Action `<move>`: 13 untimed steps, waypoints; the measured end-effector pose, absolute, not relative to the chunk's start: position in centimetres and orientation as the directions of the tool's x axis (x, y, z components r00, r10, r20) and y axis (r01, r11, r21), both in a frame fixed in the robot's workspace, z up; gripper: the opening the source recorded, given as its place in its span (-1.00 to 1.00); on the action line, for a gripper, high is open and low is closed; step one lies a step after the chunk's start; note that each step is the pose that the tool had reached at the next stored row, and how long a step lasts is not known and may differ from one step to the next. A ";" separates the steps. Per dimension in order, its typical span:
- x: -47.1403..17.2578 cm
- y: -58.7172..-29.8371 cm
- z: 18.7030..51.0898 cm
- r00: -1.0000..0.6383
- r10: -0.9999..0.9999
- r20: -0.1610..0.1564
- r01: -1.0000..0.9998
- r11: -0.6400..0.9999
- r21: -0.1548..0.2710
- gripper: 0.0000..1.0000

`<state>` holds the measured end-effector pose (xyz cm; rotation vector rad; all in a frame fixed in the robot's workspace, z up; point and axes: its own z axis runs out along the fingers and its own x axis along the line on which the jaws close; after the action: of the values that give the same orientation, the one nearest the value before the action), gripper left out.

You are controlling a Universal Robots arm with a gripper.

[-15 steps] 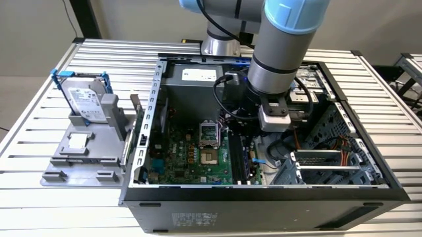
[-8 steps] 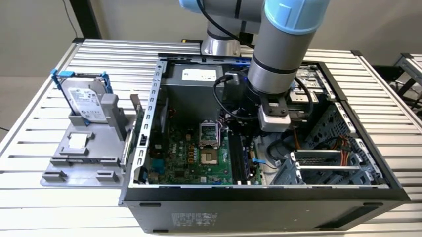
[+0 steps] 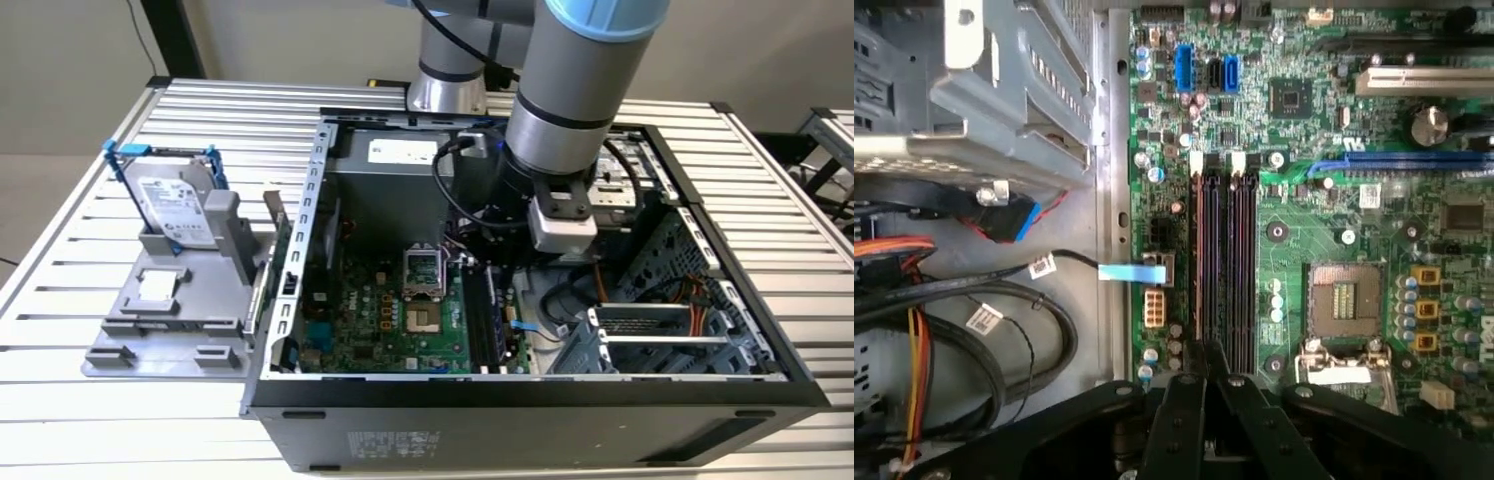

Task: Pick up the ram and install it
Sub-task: 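Press down the ram until it locks into place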

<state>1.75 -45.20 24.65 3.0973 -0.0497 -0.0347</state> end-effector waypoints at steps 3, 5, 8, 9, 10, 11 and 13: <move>1.7 -45.2 24.6 1.000 0.018 -0.022 0.019 -0.999 0.044 -1.00; 1.7 -45.2 24.7 0.998 0.055 -0.022 0.056 -0.997 0.044 -1.00; 1.7 -45.2 24.7 0.994 0.109 -0.022 0.109 -0.993 0.044 -1.00; 1.7 -45.2 24.7 0.992 0.127 -0.022 0.128 -0.991 0.044 -1.00; 1.7 -45.2 24.7 0.989 0.145 -0.022 0.146 -0.988 0.044 -1.00; 1.7 -45.2 24.7 0.986 0.163 -0.022 0.164 -0.986 0.044 -1.00; 1.7 -45.2 24.7 0.980 0.200 -0.022 0.200 -0.979 0.044 -1.00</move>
<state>1.74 -45.20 24.65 3.0799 0.3112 -0.0264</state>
